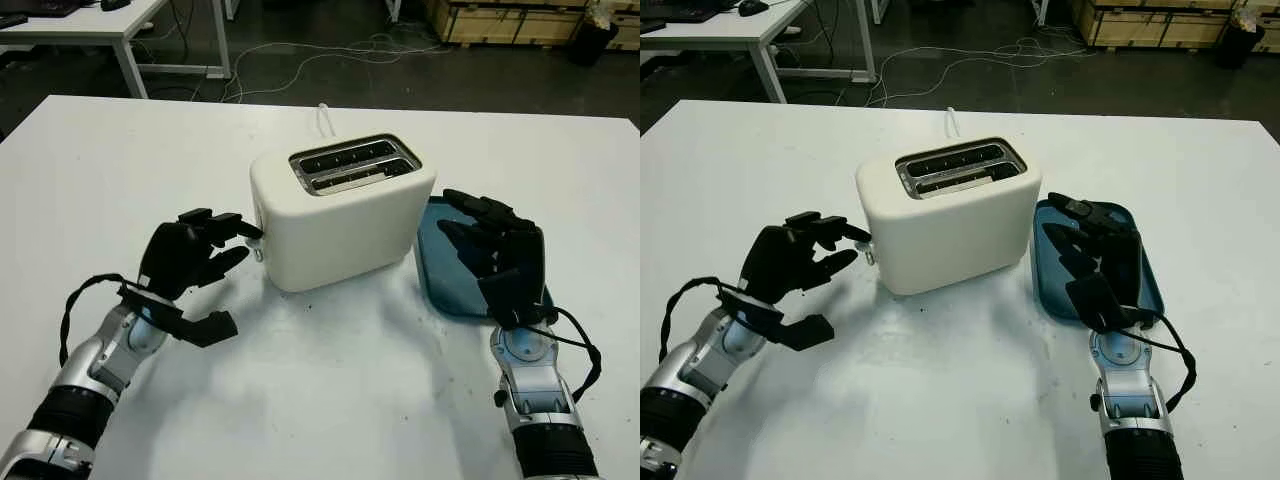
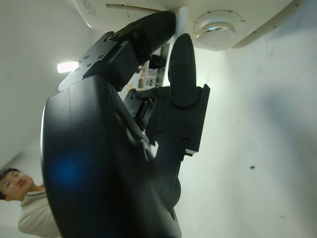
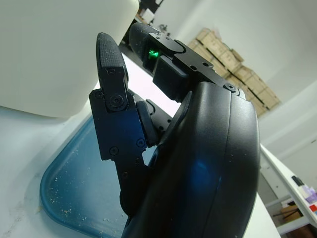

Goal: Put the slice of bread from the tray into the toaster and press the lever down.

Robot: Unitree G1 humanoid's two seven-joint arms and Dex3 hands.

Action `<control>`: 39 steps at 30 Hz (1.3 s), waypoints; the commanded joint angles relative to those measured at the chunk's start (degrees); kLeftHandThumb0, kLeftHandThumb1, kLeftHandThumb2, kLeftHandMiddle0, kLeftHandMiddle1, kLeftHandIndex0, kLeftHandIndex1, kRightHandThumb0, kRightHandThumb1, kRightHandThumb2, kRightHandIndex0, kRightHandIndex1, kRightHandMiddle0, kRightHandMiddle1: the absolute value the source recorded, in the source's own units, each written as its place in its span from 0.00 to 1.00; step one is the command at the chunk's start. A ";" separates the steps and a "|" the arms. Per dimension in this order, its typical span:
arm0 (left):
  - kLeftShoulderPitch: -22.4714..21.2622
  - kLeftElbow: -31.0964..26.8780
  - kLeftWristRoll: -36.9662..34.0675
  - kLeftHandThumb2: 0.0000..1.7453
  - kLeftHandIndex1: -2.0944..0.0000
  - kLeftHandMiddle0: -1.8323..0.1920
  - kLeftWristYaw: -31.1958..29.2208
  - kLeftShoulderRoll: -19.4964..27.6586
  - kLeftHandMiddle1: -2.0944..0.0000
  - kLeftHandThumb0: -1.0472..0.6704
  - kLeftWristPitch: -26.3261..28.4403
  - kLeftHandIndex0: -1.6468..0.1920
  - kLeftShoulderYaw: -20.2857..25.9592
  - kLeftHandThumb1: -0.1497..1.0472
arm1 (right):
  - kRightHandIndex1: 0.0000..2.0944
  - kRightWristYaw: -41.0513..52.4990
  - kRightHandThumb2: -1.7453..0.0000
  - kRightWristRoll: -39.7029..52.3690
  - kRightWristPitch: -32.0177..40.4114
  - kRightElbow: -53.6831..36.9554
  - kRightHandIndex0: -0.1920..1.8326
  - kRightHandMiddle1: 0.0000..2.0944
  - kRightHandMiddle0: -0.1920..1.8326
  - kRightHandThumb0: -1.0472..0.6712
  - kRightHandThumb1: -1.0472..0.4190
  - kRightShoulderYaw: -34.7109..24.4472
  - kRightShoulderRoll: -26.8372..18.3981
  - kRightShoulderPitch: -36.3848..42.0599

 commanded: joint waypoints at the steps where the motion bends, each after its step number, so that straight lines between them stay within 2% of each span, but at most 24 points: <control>1: 3.00 4.78 5.15 0.20 0.71 0.64 -5.55 -3.47 0.28 0.43 3.20 0.48 -8.19 0.89 | 0.00 0.33 0.92 0.78 -0.62 0.21 0.67 0.00 0.57 0.32 0.09 -0.09 0.40 0.05; 13: 2.58 4.49 4.79 0.20 0.71 0.63 -5.23 -2.52 0.27 0.43 2.89 0.48 -8.28 0.89 | 0.00 0.34 0.92 0.46 0.34 -0.55 0.67 0.00 0.57 0.32 0.09 0.09 0.46 0.30; 17: 2.68 2.37 4.18 0.20 0.70 0.63 -6.85 -1.22 0.30 0.43 2.91 0.49 -8.05 0.89 | 0.00 0.51 0.92 0.64 -0.15 -0.10 0.67 0.00 0.57 0.31 0.09 0.10 0.40 0.20; 20: 2.28 -1.06 3.38 0.22 0.67 0.61 -10.34 0.76 0.28 0.41 3.33 0.47 -8.43 0.89 | 0.00 0.61 0.92 0.77 0.03 -0.19 0.67 0.00 0.57 0.31 0.09 0.14 0.58 0.21; 21: 1.88 -3.18 3.41 0.23 0.61 0.62 -13.46 1.73 0.24 0.40 4.67 0.48 -8.92 0.89 | 0.00 0.68 0.92 0.82 0.23 -0.37 0.67 0.00 0.57 0.31 0.09 0.19 0.67 0.25; 22: 1.48 -5.48 3.58 0.26 0.39 0.57 -17.43 2.62 0.20 0.39 7.03 0.47 -9.57 0.89 | 0.00 0.73 0.92 0.84 0.29 -0.48 0.67 0.00 0.57 0.31 0.09 0.23 0.74 0.28; 23: 0.84 -8.58 4.25 0.27 0.28 0.55 -24.01 3.57 0.18 0.39 11.70 0.49 -10.67 0.89 | 0.00 0.79 0.92 0.89 -0.07 -0.36 0.67 0.00 0.57 0.31 0.09 0.29 0.78 0.29; 24: -0.32 -11.45 6.09 0.26 0.24 0.53 -32.28 4.05 0.19 0.39 18.11 0.50 -12.44 0.89 | 0.00 0.87 0.92 0.93 -0.39 -0.27 0.67 0.00 0.57 0.32 0.09 0.33 0.81 0.33; 26: -2.55 -13.30 10.06 0.19 0.36 0.51 -44.19 3.15 0.26 0.42 28.47 0.48 -15.83 0.89 | 0.00 1.05 0.92 1.07 -0.55 -0.39 0.67 0.00 0.57 0.32 0.09 0.34 0.89 0.48; 28: -4.02 -8.39 12.50 0.13 0.46 0.52 -47.44 -0.27 0.31 0.43 33.98 0.46 -18.67 0.89 | 0.00 1.21 0.92 1.20 0.34 -1.37 0.67 0.00 0.57 0.31 0.09 0.24 0.95 0.90; 29: -4.36 -6.31 12.78 0.12 0.44 0.52 -47.89 -1.78 0.30 0.43 35.85 0.45 -19.47 0.89 | 0.00 1.34 0.92 1.23 0.95 -2.03 0.67 0.00 0.57 0.31 0.09 0.18 0.91 1.13; 30: -4.51 -4.93 12.62 0.12 0.44 0.52 -48.17 -2.92 0.29 0.43 37.21 0.46 -19.95 0.89 | 0.00 1.49 0.92 1.28 1.19 -2.42 0.67 0.00 0.57 0.31 0.09 0.09 0.74 1.28; 33: -4.17 -3.99 12.75 0.16 0.51 0.53 -48.04 -4.42 0.35 0.39 39.67 0.48 -20.73 0.89 | 0.00 1.55 0.92 1.02 0.81 -2.74 0.67 0.00 0.57 0.31 0.09 -0.10 0.19 1.30; 34: -4.46 -3.35 12.19 0.17 0.57 0.54 -48.44 -4.39 0.40 0.38 39.41 0.47 -20.99 0.89 | 0.00 1.57 0.91 1.00 0.81 -2.87 0.67 0.00 0.57 0.31 0.09 -0.12 0.14 1.27; 37: -5.40 -2.31 10.74 0.18 0.65 0.52 -50.17 -4.18 0.46 0.37 39.47 0.42 -21.88 0.89 | 0.00 1.80 0.91 1.24 1.22 -3.29 0.66 0.00 0.57 0.31 0.09 -0.10 0.24 1.34; 39: -5.88 -1.48 10.37 0.19 0.73 0.51 -50.82 -4.39 0.54 0.37 39.69 0.39 -22.33 0.89 | 0.00 1.90 0.91 1.45 1.72 -3.56 0.66 0.00 0.57 0.30 0.09 -0.09 0.43 1.40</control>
